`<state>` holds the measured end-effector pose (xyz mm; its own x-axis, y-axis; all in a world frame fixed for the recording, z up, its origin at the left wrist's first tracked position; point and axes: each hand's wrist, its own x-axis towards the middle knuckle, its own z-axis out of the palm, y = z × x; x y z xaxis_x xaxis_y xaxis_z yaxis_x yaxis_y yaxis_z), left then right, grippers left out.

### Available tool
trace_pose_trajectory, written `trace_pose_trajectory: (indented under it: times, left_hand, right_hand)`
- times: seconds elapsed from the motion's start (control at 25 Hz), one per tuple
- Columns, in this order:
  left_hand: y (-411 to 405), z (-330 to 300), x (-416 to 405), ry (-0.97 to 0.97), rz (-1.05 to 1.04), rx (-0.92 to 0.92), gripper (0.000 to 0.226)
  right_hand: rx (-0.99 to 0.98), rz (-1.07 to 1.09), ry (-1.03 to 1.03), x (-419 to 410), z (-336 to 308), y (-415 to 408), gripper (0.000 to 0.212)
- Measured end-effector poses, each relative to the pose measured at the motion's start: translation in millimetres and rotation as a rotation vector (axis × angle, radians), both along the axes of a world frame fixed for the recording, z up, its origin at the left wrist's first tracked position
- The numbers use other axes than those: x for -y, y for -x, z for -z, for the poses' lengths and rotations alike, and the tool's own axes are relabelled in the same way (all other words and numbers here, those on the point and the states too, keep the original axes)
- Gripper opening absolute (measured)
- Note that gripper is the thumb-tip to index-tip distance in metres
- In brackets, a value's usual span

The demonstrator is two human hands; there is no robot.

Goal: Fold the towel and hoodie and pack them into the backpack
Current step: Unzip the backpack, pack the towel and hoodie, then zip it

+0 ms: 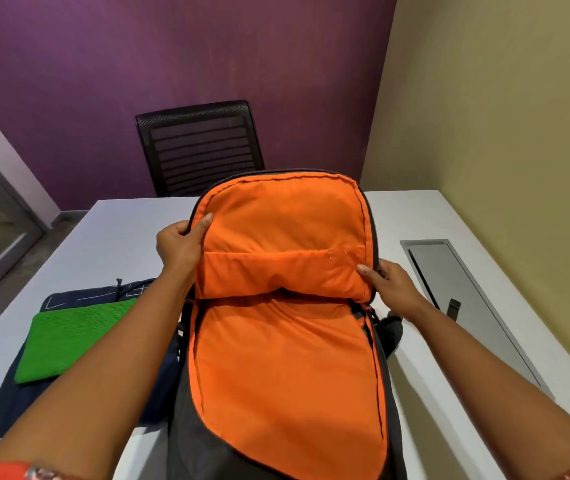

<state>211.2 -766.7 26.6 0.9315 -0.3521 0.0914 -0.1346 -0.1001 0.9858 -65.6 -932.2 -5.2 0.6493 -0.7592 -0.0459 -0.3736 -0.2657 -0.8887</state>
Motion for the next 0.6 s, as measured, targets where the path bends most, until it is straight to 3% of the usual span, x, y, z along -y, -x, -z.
trace_pose_trajectory:
  times: [0.12,0.24,0.36,0.6]
  left_hand:
    - [-7.0,9.4,13.2,-0.196,-0.124,0.073,0.050]
    - [-13.7,24.5,20.9,-0.432,-0.167,0.120,0.037]
    - [-17.7,41.6,23.1,-0.645,-0.168,0.203,0.040]
    - [-28.0,78.7,2.0,-0.850,0.033,0.765,0.035]
  right_hand:
    - [-0.035,0.125,0.003,8.7,14.5,-21.8,0.034]
    - [-0.076,0.212,-0.063,13.6,26.5,-37.7,0.034]
    - [-0.183,0.266,-0.041,17.7,41.1,-45.1,0.035]
    - [-0.313,0.281,0.080,14.8,59.1,-41.2,0.032]
